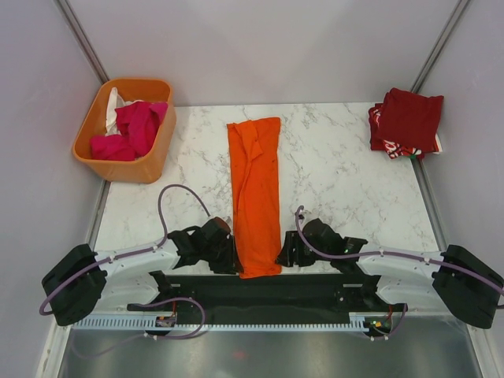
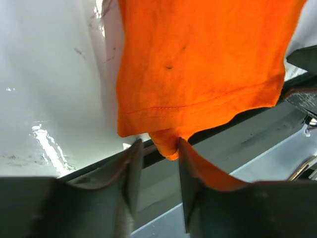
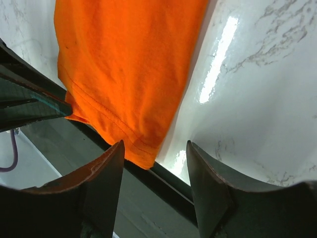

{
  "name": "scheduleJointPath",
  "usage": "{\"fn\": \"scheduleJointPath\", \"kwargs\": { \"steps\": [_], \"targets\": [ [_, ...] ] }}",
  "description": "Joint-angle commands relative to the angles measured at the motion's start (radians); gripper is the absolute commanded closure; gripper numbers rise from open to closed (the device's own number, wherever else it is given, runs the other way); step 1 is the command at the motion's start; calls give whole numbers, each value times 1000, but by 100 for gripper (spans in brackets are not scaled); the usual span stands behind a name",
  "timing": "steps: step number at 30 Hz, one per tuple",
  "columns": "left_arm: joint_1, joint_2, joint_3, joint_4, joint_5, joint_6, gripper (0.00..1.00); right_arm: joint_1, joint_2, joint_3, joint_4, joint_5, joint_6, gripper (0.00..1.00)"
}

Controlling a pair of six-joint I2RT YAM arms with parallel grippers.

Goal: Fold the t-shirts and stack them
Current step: Fold the tshirt

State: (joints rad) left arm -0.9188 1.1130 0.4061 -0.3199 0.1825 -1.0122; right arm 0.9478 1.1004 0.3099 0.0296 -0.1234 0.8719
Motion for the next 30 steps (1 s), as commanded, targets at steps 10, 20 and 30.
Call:
{"fn": "scheduleJointPath", "kwargs": {
  "steps": [10,20,30],
  "targets": [
    [-17,21,16,27,-40,-16,79,40,55,15,73,25,29,58],
    [-17,28,16,28,-43,-6,83,51,61,-15,99,44,50,100],
    [-17,-13,10,27,-12,4,95,51,-54,-58,-14,90,70,100]
  ]
}}
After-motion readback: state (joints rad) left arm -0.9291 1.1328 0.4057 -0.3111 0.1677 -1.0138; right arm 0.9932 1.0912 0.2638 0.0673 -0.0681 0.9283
